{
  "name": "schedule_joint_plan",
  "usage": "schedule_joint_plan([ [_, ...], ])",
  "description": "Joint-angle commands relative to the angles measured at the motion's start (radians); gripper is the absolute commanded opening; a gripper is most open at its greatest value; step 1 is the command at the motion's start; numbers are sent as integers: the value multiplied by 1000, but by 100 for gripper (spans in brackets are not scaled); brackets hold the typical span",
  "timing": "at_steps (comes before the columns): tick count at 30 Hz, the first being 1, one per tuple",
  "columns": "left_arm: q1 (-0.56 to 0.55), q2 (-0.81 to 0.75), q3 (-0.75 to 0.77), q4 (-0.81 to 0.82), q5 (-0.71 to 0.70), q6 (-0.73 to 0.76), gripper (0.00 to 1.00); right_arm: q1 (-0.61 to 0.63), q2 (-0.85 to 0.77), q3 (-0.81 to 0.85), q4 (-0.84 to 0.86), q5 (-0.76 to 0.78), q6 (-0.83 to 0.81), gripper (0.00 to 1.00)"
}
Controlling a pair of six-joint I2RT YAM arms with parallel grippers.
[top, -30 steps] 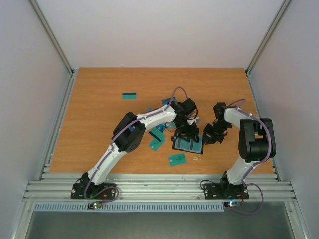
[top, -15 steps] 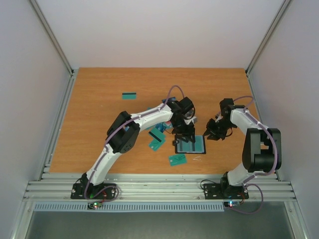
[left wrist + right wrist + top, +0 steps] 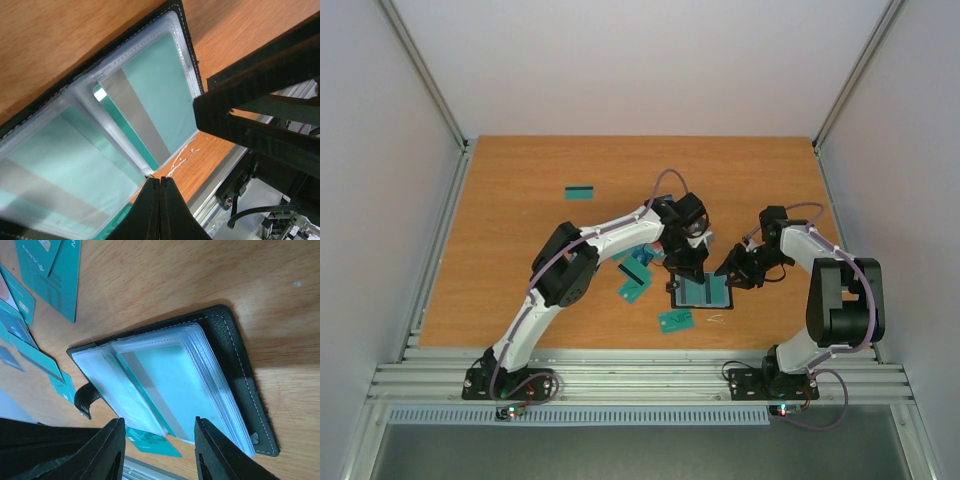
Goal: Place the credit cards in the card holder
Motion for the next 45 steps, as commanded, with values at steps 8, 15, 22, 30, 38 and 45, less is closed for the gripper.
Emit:
schedule_joint_plan([
  [8,-22,96,42,52,18,0,0,-2,10,-12,-13,42,-23,41],
  [15,-24,141,65,50,13,0,0,-3,25,-26,-8,52,-24,41],
  [22,-25,168,61,42,10,8,0,-1,57,-31,1,54,-26,41],
  [30,-25,182,65,39,14,12,0,-1,41,-49,19,-5,-30,41],
  [38,-25,175,64,45,28,8,0,14,1,-59,18,-37,-21,40],
  [45,-25,169,65,57,45,-2,0,41,-37,-32,-36,0,-18,39],
])
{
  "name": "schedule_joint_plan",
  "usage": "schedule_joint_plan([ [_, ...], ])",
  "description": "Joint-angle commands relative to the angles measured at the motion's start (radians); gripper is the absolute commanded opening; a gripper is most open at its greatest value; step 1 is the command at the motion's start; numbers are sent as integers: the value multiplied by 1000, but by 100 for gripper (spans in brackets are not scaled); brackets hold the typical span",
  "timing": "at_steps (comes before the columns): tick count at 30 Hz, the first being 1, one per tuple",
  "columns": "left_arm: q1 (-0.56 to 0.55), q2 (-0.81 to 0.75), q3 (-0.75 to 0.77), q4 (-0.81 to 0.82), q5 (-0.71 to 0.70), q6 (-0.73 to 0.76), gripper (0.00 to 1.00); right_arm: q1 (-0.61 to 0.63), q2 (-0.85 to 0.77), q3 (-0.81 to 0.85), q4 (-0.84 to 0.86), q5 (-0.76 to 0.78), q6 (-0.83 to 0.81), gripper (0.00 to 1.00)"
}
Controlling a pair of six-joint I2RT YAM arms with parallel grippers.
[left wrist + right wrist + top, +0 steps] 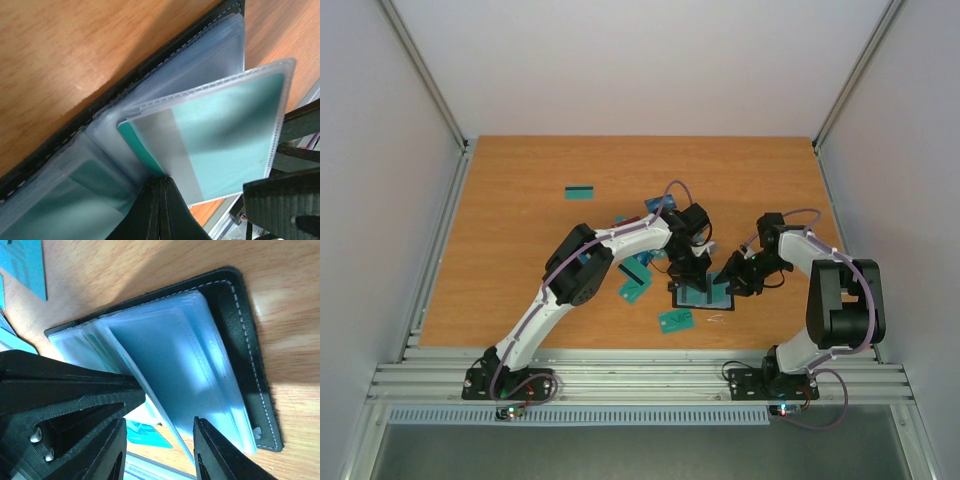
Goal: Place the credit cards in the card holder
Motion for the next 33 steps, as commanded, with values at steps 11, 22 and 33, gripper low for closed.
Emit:
schedule_joint_plan([
  [11,10,-56,-53,83,36,-38,0,104,-21,38,-19,19,27,38],
  [22,98,-358,-348,200,8,-123,0,227,67,155,-23,57,109,38],
  [33,140,-635,-632,137,-185,-34,1,386,203,407,-32,58,185,39],
])
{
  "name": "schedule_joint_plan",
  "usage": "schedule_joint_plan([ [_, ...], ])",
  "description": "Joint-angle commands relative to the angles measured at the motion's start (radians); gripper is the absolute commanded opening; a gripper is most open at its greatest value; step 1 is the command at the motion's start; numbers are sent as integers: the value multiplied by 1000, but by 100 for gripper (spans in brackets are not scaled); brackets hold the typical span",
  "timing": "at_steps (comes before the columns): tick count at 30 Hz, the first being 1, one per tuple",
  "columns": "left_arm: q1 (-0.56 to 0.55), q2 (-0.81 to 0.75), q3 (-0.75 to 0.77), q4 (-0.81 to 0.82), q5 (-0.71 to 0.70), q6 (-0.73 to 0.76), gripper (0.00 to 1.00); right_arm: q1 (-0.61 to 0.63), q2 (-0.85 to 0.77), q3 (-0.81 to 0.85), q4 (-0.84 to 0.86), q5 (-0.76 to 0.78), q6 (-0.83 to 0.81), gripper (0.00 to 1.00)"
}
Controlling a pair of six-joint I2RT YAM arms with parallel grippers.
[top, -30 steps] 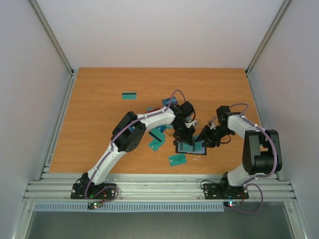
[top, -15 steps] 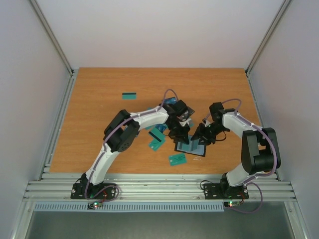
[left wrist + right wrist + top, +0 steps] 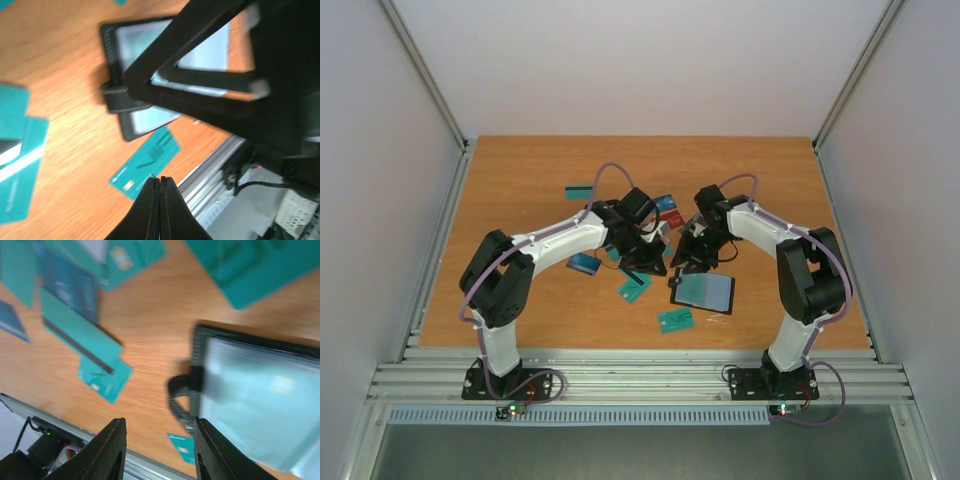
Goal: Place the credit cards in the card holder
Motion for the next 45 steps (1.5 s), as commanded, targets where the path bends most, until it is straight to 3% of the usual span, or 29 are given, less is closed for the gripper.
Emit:
schedule_joint_plan([
  [1,1,-90,-99,-27,-122,77,1,25,-11,84,-21,14,40,40],
  [5,-11,-121,-177,1,-136,96,2,25,-72,65,-68,70,24,41],
  [9,-60,-105,-187,24,-136,107,3,26,-216,-88,-65,101,42,42],
  [17,-107,19,-123,34,-119,140,4,33,-500,-499,87,34,246,44],
  [25,-119,135,-36,18,-90,207,6,57,-713,-646,49,56,380,53],
  [32,-144,193,-22,23,-65,222,7,107,-775,-696,19,69,496,63],
  [39,-169,227,-20,49,-47,207,7,208,-748,-732,133,76,645,74],
  [45,-202,228,-27,56,-41,201,7,260,-734,-744,212,116,737,77],
])
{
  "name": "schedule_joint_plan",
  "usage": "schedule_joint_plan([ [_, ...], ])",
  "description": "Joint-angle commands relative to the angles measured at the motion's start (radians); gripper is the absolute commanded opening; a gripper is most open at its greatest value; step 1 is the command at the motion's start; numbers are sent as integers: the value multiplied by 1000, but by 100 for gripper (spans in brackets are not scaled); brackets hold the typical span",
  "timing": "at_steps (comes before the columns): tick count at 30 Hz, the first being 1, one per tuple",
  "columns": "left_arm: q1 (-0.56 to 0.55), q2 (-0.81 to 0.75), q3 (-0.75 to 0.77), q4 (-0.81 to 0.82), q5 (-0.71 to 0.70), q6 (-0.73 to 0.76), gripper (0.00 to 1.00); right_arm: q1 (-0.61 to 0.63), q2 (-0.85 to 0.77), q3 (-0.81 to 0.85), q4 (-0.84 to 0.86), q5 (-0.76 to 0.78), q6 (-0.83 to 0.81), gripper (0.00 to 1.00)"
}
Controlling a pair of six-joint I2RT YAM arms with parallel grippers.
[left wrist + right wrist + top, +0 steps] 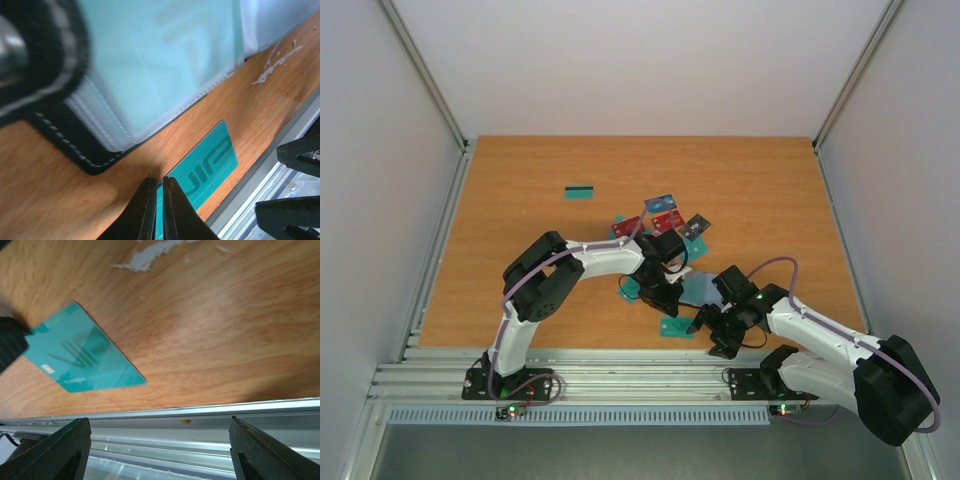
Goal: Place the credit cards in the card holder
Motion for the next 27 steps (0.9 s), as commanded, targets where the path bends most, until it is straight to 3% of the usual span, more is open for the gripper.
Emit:
schedule_joint_plan([
  [1,-31,26,3,29,3,2,7,27,9,-12,84,43,110,77],
  [16,-51,-50,-47,25,-22,-57,6,137,137,-53,242,49,197,75],
  [27,-51,-53,-122,64,-6,-69,6,149,161,-78,344,48,184,66],
])
